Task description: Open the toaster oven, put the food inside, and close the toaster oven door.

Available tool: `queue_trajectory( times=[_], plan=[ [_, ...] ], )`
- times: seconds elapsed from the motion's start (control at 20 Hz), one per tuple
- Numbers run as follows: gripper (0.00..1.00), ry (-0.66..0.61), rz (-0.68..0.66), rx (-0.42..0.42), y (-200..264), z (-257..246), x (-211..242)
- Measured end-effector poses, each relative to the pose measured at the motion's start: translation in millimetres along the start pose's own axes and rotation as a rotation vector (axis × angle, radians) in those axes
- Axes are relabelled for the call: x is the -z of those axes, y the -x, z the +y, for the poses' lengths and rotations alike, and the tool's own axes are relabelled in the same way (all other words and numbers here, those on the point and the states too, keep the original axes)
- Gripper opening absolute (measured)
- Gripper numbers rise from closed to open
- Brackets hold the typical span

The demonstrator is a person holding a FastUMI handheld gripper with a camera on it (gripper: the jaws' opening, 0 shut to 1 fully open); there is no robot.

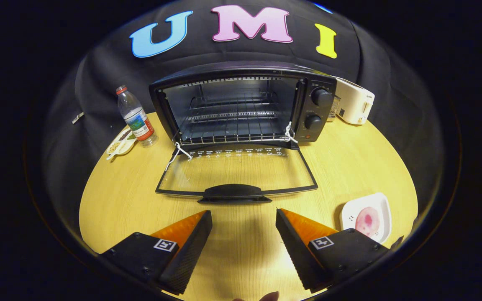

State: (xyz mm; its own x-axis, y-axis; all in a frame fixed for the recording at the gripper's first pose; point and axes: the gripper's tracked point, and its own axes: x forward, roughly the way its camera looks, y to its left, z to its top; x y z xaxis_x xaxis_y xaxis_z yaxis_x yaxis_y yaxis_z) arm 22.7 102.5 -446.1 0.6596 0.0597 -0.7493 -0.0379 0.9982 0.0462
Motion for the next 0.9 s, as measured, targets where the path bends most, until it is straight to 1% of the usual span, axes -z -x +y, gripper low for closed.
queue_trajectory(
  times=[0.2,0.35,0.45,0.5,0.7,0.75,0.9],
  plan=[
    [0.99,-0.043,0.0,-0.058,28.4,-8.0,-21.0],
    [1.0,-0.071,0.06,-0.115,53.0,-26.3,-30.1],
    [0.98,-0.084,0.105,-0.136,67.1,-49.4,-35.0],
    [0.98,-0.081,0.122,-0.131,72.2,-64.9,-36.1],
    [0.99,-0.012,0.235,-0.066,81.5,-141.9,-25.2],
    [0.99,-0.013,0.259,-0.061,81.1,-159.9,-22.5],
    [0.99,-0.077,0.339,-0.046,72.7,-206.6,-9.7]
  ],
)
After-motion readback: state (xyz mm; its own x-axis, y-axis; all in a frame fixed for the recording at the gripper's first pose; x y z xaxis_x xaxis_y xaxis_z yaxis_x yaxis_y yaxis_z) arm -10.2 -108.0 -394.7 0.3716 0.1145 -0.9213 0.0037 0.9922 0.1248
